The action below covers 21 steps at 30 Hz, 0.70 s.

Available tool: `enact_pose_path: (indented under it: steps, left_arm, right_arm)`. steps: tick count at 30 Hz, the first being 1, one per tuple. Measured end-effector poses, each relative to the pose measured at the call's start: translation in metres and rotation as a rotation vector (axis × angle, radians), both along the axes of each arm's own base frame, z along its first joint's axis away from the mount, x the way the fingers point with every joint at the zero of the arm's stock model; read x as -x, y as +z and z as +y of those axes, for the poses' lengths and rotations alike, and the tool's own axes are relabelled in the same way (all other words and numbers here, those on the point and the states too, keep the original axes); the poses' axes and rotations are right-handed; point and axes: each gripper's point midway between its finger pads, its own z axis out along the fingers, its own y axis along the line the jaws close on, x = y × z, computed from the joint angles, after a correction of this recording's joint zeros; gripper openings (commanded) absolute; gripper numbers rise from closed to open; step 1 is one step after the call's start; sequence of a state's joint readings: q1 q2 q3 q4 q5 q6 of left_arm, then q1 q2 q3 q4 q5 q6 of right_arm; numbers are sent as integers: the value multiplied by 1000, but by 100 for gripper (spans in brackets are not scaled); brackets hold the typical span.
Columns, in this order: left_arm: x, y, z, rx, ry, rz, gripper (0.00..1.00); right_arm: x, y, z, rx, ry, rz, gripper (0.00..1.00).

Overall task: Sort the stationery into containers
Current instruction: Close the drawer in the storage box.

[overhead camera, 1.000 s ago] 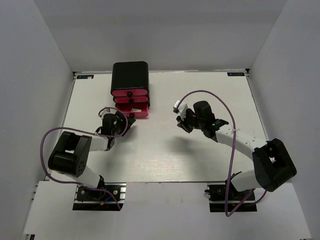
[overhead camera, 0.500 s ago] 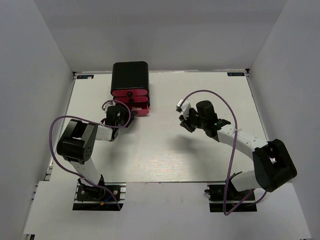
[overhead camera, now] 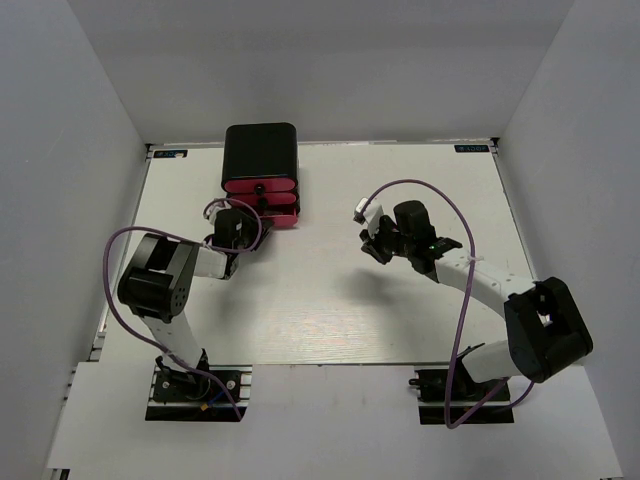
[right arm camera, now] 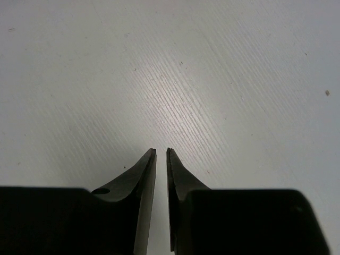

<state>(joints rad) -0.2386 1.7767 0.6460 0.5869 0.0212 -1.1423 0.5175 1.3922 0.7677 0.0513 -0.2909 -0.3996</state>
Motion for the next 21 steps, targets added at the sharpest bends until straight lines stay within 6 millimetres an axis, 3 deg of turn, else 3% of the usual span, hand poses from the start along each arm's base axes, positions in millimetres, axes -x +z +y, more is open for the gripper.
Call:
enact_pose_path:
  steps: [21]
  left_arm:
    - [-38,2,3,-20,60,-18,47]
  right_arm:
    - [-3,-1,-4,2,-9,2,20]
